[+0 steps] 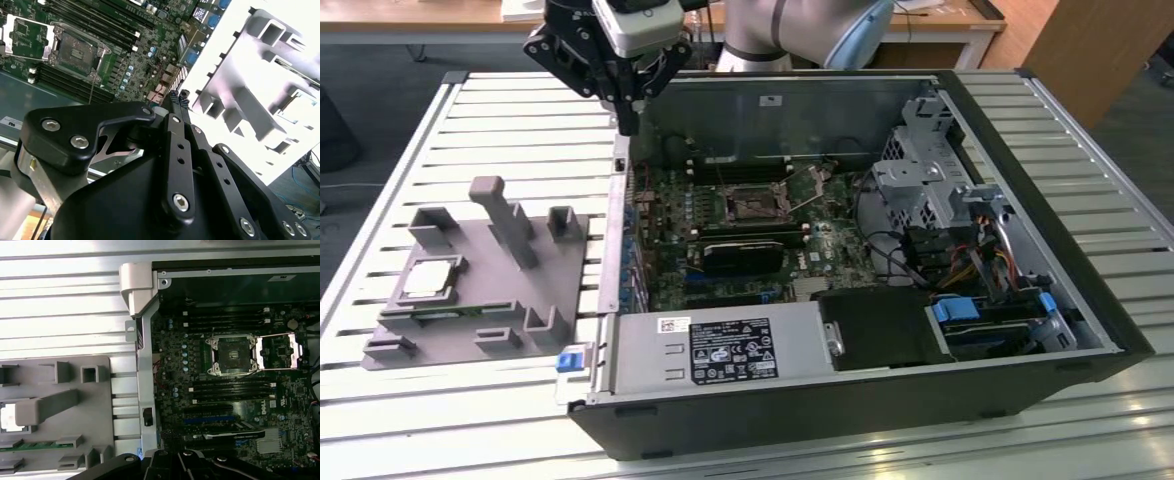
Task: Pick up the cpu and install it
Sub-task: 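Reach for the cpu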
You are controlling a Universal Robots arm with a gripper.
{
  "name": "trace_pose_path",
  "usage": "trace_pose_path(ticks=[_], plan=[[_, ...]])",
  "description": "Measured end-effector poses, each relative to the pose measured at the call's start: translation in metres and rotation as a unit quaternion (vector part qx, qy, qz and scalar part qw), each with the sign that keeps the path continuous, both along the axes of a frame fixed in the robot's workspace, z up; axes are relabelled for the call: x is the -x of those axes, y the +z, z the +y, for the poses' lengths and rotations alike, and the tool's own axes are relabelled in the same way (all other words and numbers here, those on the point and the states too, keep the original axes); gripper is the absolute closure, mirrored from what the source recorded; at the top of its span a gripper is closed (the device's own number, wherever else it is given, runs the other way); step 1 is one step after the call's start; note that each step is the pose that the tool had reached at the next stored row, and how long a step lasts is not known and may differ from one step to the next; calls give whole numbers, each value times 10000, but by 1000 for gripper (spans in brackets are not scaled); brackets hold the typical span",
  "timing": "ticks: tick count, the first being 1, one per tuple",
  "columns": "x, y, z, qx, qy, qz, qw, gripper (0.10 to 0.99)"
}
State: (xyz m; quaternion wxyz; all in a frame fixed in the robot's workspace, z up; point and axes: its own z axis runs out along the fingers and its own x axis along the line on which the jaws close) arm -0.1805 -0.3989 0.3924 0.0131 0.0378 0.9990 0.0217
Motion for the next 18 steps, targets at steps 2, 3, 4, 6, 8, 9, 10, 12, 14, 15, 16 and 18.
trace_pose_path(ticks=[2,3,4,6,8,9,10,12,14,15,16,18], plan=[[8,0,0,0,0,0,10000,980],[12,0,0,0,0,0,10000,980],[15,-1,0,0,0,0,10000,980],[23,-1,0,0,0,0,10000,980],[30,-1,0,0,0,0,10000,980],[33,-1,0,0,0,0,10000,980],[37,-2,0,0,0,0,10000,980],[44,-2,0,0,0,0,10000,980],[52,-2,0,0,0,0,10000,980],[56,-2,0,0,0,0,10000,980],[60,-3,0,0,0,0,10000,980],[68,-3,0,0,0,0,10000,980]])
